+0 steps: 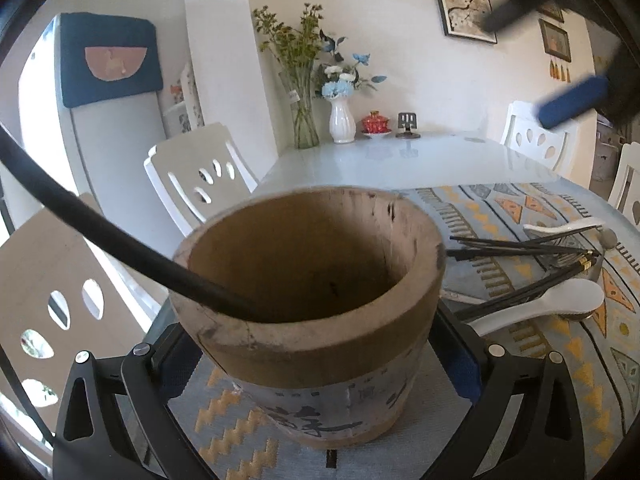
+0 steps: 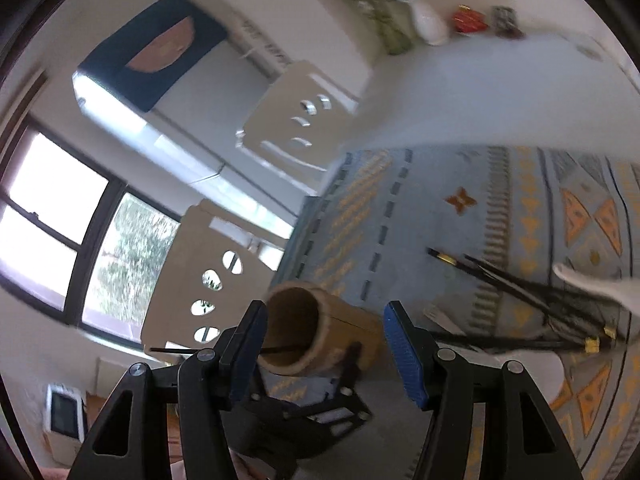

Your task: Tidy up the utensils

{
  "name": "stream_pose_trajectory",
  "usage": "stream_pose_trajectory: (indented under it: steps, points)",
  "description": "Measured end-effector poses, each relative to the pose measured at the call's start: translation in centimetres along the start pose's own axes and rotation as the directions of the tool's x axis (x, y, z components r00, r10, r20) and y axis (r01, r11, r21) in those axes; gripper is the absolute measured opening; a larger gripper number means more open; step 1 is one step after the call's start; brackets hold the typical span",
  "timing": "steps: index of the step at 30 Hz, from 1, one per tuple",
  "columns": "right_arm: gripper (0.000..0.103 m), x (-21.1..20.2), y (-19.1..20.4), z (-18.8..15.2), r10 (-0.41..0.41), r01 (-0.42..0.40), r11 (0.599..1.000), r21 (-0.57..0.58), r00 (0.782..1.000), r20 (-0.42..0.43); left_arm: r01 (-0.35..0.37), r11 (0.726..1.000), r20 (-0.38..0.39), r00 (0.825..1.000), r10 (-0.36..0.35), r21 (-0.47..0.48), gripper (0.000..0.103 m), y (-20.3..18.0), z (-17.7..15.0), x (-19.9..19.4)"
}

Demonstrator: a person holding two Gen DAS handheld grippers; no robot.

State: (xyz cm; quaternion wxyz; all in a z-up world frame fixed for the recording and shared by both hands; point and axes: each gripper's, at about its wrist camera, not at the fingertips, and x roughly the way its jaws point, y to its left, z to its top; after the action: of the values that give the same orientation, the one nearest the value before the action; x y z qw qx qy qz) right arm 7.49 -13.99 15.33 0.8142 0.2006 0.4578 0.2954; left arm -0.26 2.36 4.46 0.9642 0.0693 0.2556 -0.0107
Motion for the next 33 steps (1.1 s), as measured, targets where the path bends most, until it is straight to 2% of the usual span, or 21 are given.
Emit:
stream_pose_trajectory:
  steps: [4, 7, 9, 12, 13, 15, 18, 24, 29, 33]
  points:
    - [0.058, -0.8, -4.0, 0.0, -0.078, 0.078, 0.993, 0.09, 0.997, -0.007, -0.003, 1.0, 0.01, 1.0, 0.003, 0.007, 0.101, -0.1, 0.0, -0.2]
    - [0.058, -0.5, -7.7, -0.3, -0.079, 0.091, 0.972, 0.217, 0.995, -0.062, -0.014, 1.0, 0.008, 1.0, 0.014, 0.02, 0.102, -0.3, -0.1, -0.2]
    - [0.058, 0.0, -9.2, -0.8, -0.066, 0.086, 0.962, 0.258, 0.994, -0.085, -0.012, 1.0, 0.004, 1.0, 0.012, 0.019, 0.102, -0.3, -0.1, -0.1]
    - [0.058, 1.5, -11.1, -1.6, -0.114, 0.163, 0.938, 0.307, 0.979, -0.171, -0.009, 1.0, -0.002, 1.0, 0.009, 0.011, 0.102, 0.0, 0.0, 0.0]
    - [0.058, 1.7, -12.3, -1.9, -0.122, 0.185, 0.914, 0.361, 0.974, -0.192, -0.009, 1.0, -0.004, 1.0, 0.009, 0.006, 0.102, 0.1, 0.0, 0.1]
    - [0.058, 1.4, -15.5, -3.2, -0.088, 0.171, 0.836, 0.522, 0.98, -0.18, -0.003, 1.0, -0.006, 1.0, 0.003, 0.001, 0.102, 0.3, -0.1, 0.2]
    - [0.058, 0.3, -18.5, -4.5, -0.092, 0.171, 0.754, 0.634, 0.983, -0.156, -0.001, 1.0, -0.014, 1.0, 0.001, 0.002, 0.102, 0.3, -0.1, 0.4]
    - [0.058, -0.3, -21.6, -5.0, -0.051, 0.095, 0.691, 0.716, 0.995, -0.082, 0.004, 1.0, -0.045, 0.999, -0.004, 0.004, 0.102, 0.3, -0.2, 1.0]
    - [0.058, 1.1, -22.5, -4.9, -0.076, 0.125, 0.667, 0.735, 0.992, -0.101, 0.009, 1.0, -0.047, 0.999, -0.009, 0.0, 0.102, 0.4, -0.2, 0.9]
    - [0.057, 1.7, -23.5, -5.1, -0.076, 0.107, 0.649, 0.753, 0.994, -0.076, 0.018, 1.0, -0.068, 0.998, -0.018, -0.002, 0.102, 0.6, -0.1, 1.4]
